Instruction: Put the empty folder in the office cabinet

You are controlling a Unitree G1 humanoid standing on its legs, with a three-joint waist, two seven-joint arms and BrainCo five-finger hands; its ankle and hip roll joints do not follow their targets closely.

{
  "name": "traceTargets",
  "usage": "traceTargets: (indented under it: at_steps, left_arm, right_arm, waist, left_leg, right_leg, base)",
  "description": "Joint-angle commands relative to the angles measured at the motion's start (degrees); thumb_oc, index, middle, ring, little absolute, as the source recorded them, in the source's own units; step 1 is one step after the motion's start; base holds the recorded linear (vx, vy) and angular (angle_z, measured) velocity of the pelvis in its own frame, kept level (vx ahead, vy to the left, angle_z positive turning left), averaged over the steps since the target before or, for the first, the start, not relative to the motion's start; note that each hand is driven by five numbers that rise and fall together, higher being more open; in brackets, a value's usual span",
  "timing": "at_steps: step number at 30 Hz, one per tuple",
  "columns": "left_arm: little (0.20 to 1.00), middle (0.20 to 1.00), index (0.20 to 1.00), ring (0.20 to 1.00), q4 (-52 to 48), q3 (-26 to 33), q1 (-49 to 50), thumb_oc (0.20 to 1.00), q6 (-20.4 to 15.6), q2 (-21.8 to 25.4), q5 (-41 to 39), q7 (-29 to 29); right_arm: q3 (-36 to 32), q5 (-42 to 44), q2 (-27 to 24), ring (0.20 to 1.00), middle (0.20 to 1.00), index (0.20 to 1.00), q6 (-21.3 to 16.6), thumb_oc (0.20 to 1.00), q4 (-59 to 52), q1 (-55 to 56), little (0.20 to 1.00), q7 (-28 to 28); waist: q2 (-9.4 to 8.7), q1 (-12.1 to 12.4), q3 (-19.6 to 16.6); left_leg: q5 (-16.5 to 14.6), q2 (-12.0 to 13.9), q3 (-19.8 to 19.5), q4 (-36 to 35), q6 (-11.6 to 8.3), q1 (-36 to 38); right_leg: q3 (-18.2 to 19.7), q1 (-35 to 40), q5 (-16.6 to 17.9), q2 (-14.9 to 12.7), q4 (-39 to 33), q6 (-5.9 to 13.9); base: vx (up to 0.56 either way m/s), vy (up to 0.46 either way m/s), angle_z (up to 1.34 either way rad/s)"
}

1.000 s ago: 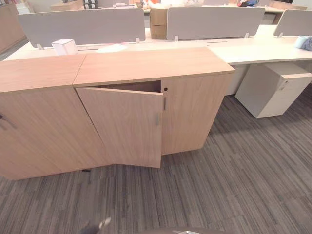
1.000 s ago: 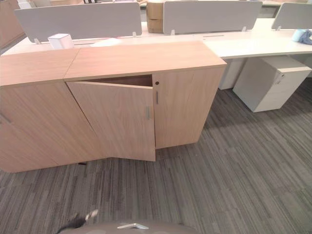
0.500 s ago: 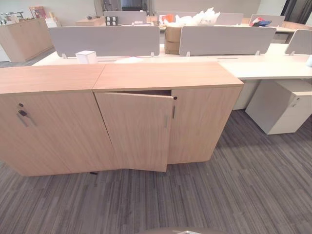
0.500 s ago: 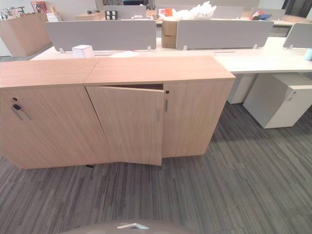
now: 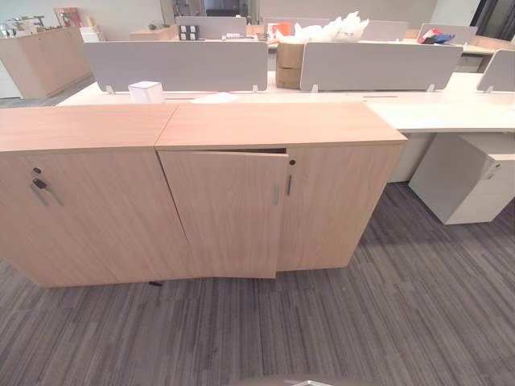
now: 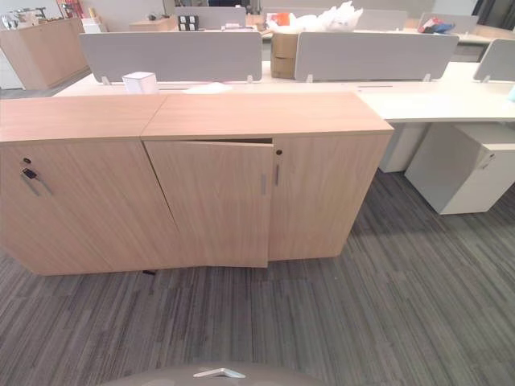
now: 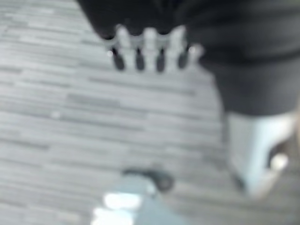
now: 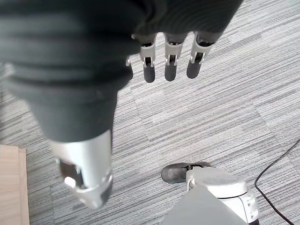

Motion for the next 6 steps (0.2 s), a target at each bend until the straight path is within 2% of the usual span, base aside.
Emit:
traceTargets:
  at_steps: [1,6]
  left_arm:
    - [1.000,1.000,1.000,1.000,1.8,0.7,-4.1,1.000,-0.3,0.2,1.9,1.4]
    - [1.000,1.000,1.000,1.000,2.0,0.7,-4.3,1.000,-0.3,0.0,1.9,1.7]
  right_arm:
    - [-1.0,-2.1,-0.7,1.000,1.000,1.000,0.3,1.000,2.2,-5.1,1.000,-1.0]
    - [-0.7,-2.1,-0.4,1.000,1.000,1.000,0.2,1.000,2.0,-5.0,1.000,-1.1]
  waist:
    - [1.24,0.5,3.7]
    - [1.14,0.5,3.6]
  left_leg:
    - [-4.9,0.5,-0.5,0.1,1.10,1.5]
    - [-5.0,0.4,-0.5,0.1,1.12,1.6]
  right_leg:
    - [0.0,-1.2,-3.6,-1.6,4.1,2.30]
    - [0.0,-1.0,-3.6,-1.6,4.1,2.29]
  base:
    - [0.00,0.000,0.00]
    - [0.00,0.000,0.00]
